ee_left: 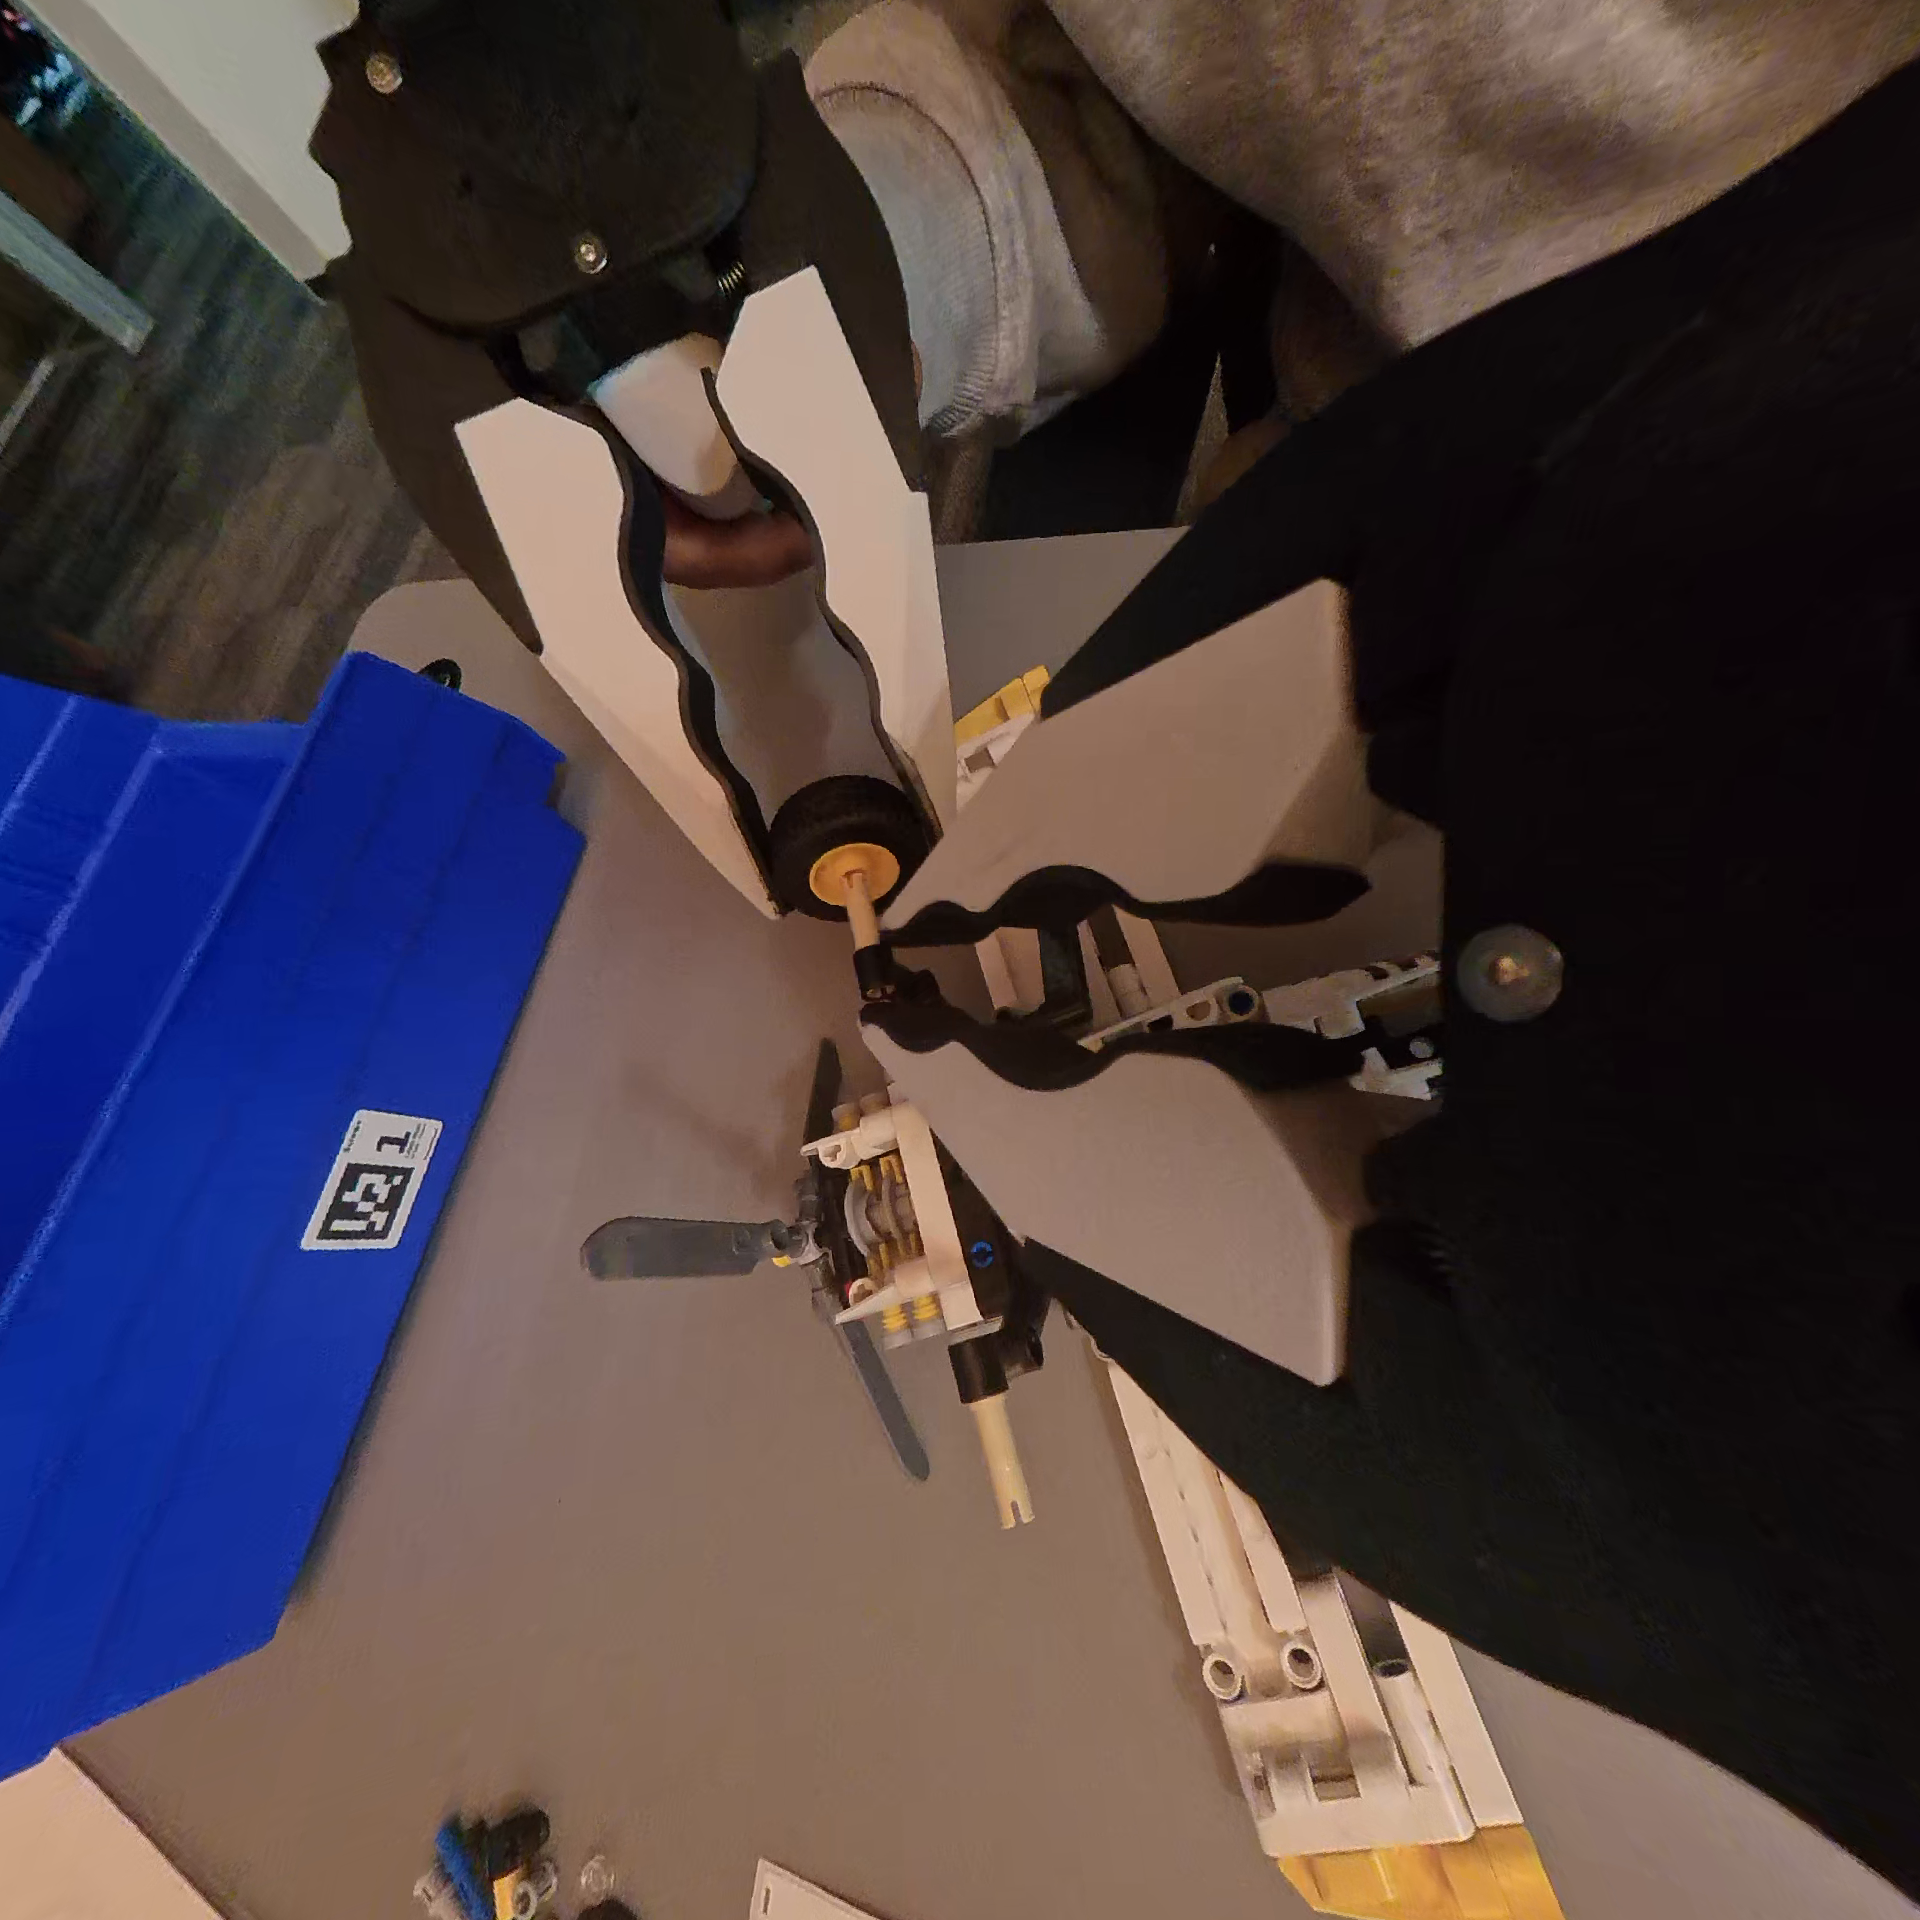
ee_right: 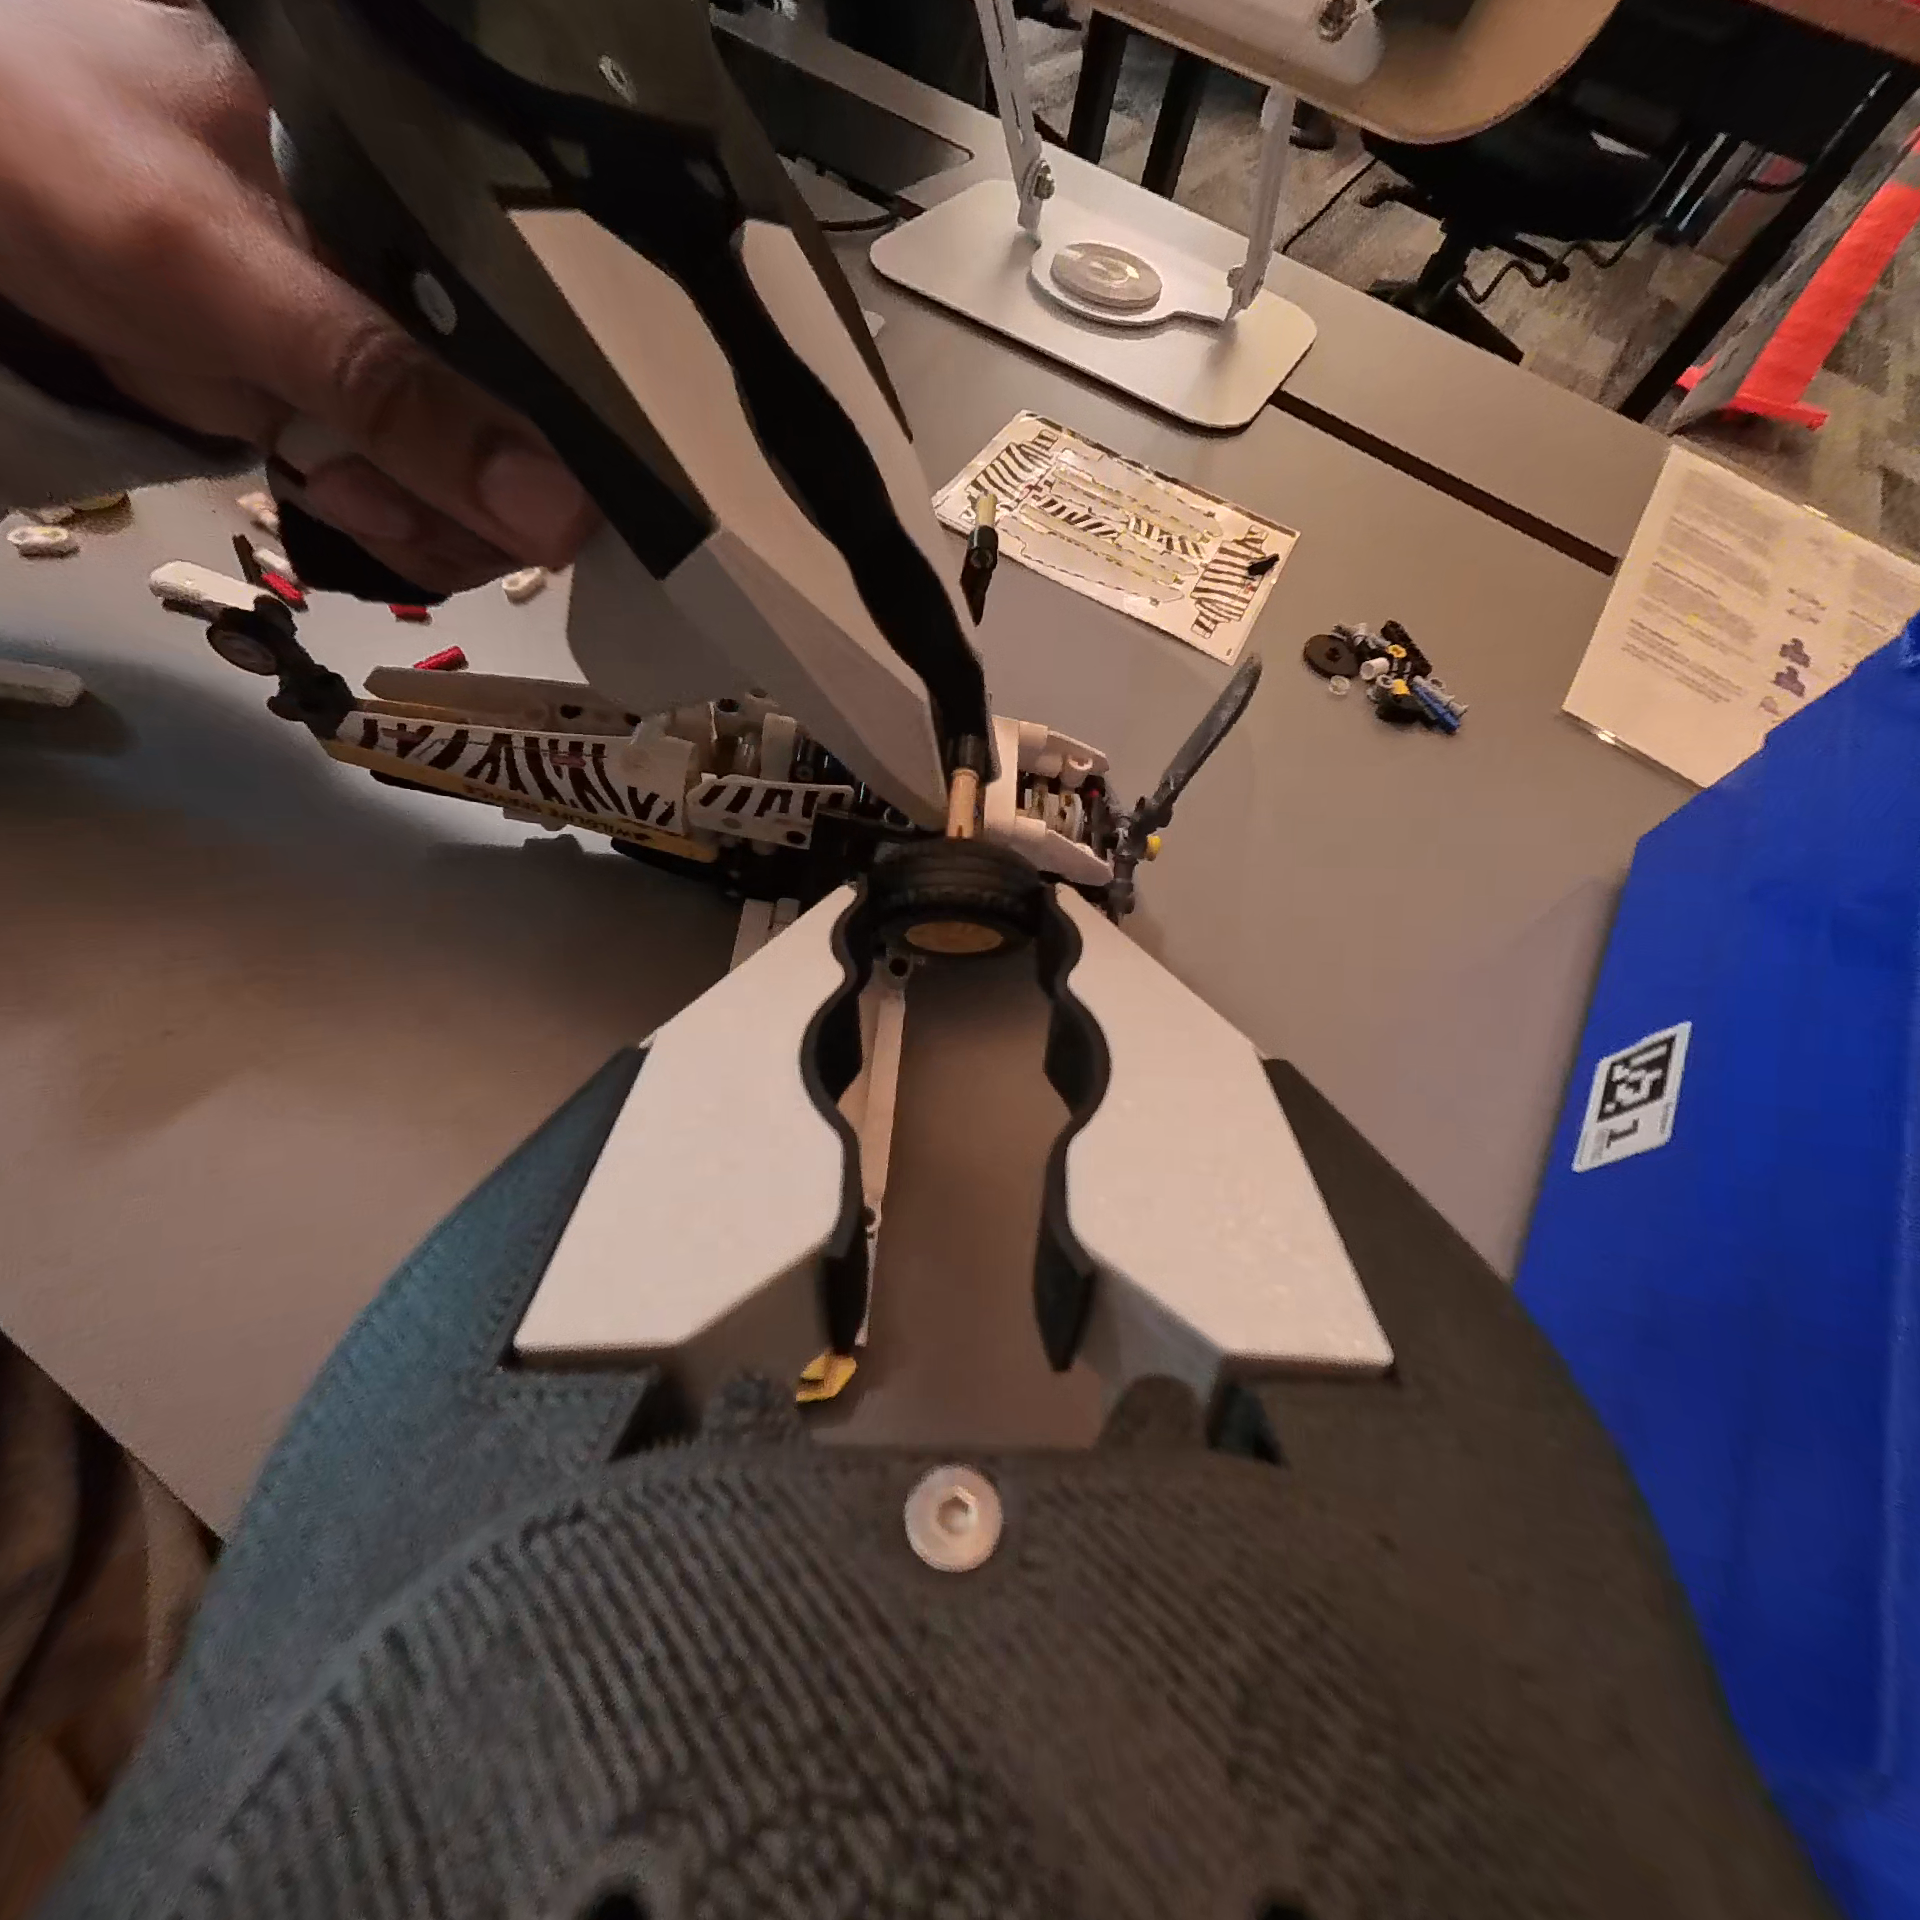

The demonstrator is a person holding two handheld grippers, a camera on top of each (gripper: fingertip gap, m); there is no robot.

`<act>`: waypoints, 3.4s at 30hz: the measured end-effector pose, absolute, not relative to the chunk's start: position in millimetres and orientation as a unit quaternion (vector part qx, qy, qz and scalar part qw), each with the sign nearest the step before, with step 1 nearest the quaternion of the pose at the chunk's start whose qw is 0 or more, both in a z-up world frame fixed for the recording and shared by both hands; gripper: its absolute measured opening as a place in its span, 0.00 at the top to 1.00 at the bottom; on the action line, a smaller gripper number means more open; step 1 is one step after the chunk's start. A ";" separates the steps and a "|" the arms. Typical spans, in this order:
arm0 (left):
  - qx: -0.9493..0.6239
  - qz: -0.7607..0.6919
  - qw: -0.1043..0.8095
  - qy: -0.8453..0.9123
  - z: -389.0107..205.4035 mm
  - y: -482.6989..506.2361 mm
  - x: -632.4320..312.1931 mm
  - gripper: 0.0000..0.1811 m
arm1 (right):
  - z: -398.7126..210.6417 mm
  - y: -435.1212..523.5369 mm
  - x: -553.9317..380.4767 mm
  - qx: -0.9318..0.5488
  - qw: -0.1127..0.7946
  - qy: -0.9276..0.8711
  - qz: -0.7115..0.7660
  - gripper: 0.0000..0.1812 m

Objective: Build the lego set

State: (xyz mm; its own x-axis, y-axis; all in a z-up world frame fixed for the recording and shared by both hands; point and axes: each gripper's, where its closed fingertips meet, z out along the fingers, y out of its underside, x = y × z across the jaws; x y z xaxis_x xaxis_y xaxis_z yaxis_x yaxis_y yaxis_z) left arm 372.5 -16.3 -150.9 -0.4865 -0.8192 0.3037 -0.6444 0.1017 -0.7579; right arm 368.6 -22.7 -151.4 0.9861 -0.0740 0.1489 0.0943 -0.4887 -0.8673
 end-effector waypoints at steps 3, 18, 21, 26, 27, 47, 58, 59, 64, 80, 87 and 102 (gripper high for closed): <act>-0.497 -0.450 0.098 0.735 -150.8 -15.9 372.1 0.95 | -150.3 -22.0 368.6 -0.859 0.505 -0.004 -0.086 0.83; -0.485 -0.438 0.124 0.746 -151.8 -15.0 373.0 0.95 | -148.5 -20.4 368.6 -0.869 0.487 0.000 -0.088 0.83; -0.482 -0.435 0.131 0.749 -152.0 -15.1 373.1 0.95 | -149.1 -20.6 368.6 -0.872 0.482 0.004 -0.083 0.83; -0.476 -0.430 0.141 0.754 -152.0 -14.5 373.6 0.96 | -149.6 -20.2 368.8 -0.875 0.479 0.008 -0.065 0.83; -0.474 -0.428 0.144 0.756 -151.9 -14.3 373.7 0.96 | -149.7 -20.1 368.6 -0.876 0.480 0.011 -0.052 0.83; -0.488 -0.440 0.139 0.741 -151.9 -13.6 376.7 0.96 | -148.7 -19.6 369.1 -0.896 0.437 0.038 0.073 0.83; -0.496 -0.441 0.146 0.734 -151.5 -12.7 378.0 0.96 | -148.7 -19.0 373.2 -0.917 0.386 -0.063 -0.077 0.83; -0.497 -0.440 0.148 0.733 -151.6 -12.8 378.3 0.96 | -149.0 -19.2 373.4 -0.918 0.383 -0.063 -0.079 0.83; -0.499 -0.439 0.157 0.730 -151.2 -11.9 378.9 0.96 | -148.0 -18.2 372.8 -0.916 0.400 -0.018 -0.020 0.83; -0.495 -0.445 0.157 0.729 -151.0 -12.9 378.4 0.97 | -146.1 -13.4 372.6 -0.890 0.456 -0.006 0.018 0.84; -0.507 -0.441 0.159 0.723 -151.0 -10.1 380.4 0.96 | -147.1 -7.6 375.9 -0.883 0.467 -0.034 -0.038 0.83; -0.508 -0.452 0.156 0.717 -145.6 -1.8 373.1 0.86 | -136.9 -21.5 378.0 -0.855 0.518 0.001 -0.034 0.72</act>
